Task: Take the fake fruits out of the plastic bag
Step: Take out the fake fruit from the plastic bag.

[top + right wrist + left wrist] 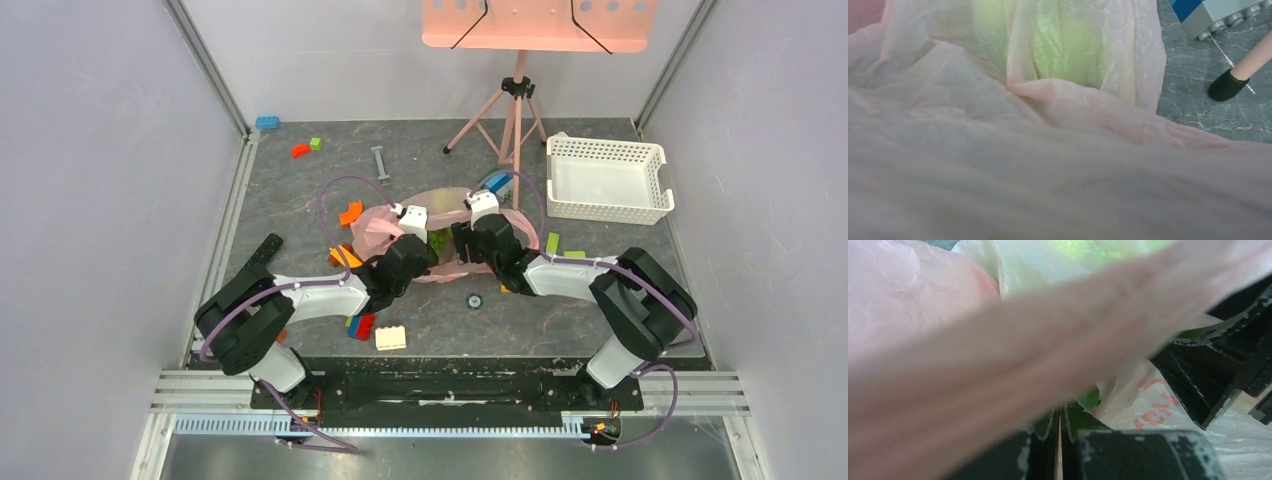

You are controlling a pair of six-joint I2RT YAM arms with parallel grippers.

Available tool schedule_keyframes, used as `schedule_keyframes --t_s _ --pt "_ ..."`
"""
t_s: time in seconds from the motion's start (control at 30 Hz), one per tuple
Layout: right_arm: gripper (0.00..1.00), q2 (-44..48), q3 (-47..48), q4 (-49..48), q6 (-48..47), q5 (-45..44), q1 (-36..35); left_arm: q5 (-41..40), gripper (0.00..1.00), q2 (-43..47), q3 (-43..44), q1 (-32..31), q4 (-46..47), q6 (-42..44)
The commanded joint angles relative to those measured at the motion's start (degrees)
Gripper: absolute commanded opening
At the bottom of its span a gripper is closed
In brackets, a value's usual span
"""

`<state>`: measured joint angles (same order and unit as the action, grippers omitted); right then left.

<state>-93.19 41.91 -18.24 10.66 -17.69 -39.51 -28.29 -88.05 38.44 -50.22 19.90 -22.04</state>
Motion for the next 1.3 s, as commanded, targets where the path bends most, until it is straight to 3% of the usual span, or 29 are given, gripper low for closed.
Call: schedule_keyframes --t_s 0.0,0.33,0.7,1.27 --pt "0.76 3.2 -0.4 -5.6 0.3 2.5 0.5 -0.4 0.02 -0.2 2.0 0.2 0.8 -2.9" --pt "0.84 0.0 9.1 1.9 8.6 2.6 0.5 0.2 0.02 -0.3 1.8 0.2 0.8 -3.5" --pt "0.85 1.2 11.6 2.5 12.5 5.9 0.5 -0.3 0.02 -0.2 1.8 0.2 0.9 -4.0" --pt "0.87 -6.6 18.2 4.7 8.6 0.2 0.5 -1.2 0.02 0.1 1.6 0.3 0.9 -3.9"
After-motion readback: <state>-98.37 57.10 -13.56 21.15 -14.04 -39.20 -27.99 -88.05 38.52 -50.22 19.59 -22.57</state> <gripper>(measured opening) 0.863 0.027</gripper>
